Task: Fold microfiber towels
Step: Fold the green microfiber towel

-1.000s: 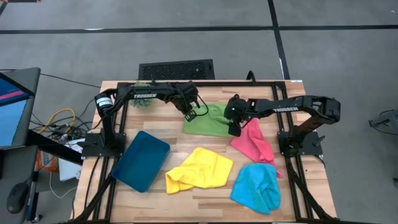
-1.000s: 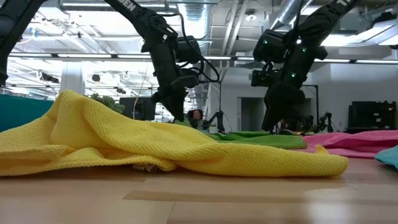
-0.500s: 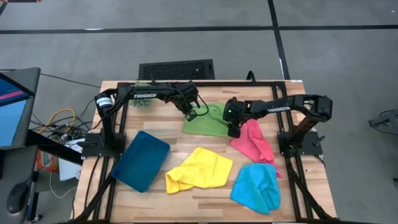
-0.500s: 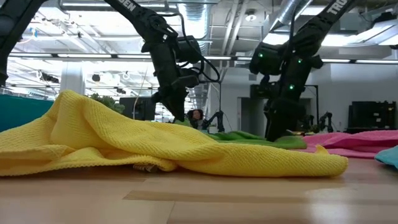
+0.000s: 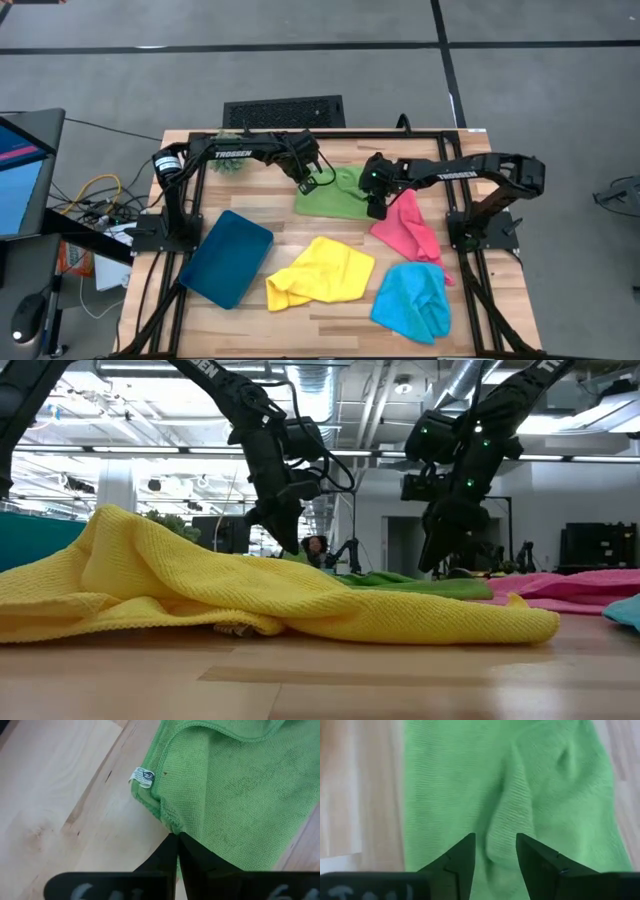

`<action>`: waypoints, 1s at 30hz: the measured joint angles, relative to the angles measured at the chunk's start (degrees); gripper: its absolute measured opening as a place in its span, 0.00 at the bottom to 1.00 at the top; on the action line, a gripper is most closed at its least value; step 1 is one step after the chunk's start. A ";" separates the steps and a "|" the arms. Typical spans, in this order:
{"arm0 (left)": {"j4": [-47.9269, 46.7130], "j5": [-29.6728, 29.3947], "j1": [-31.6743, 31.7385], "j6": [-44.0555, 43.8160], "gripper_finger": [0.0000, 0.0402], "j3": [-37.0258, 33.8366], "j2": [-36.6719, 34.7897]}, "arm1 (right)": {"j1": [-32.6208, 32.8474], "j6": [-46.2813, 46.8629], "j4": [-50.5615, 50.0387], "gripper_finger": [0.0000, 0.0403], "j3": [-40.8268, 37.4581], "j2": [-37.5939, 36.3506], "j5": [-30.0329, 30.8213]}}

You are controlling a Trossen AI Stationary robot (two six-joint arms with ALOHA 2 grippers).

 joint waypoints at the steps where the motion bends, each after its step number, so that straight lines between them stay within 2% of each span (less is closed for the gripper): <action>1: 0.12 0.00 0.00 0.00 0.01 0.00 0.00 | 0.24 -0.31 0.13 0.41 0.00 0.00 0.02; 10: 1.17 -0.04 0.00 -0.08 0.01 0.00 0.02 | 0.72 -1.06 1.38 0.43 -0.23 5.02 2.68; 15: 1.19 -0.08 0.00 -0.24 0.01 0.00 0.02 | 0.61 0.09 1.35 0.40 -0.23 5.95 4.74; 30: 1.48 -0.20 0.00 -0.22 0.01 0.00 0.02 | 1.09 1.56 0.83 0.06 1.93 5.51 4.71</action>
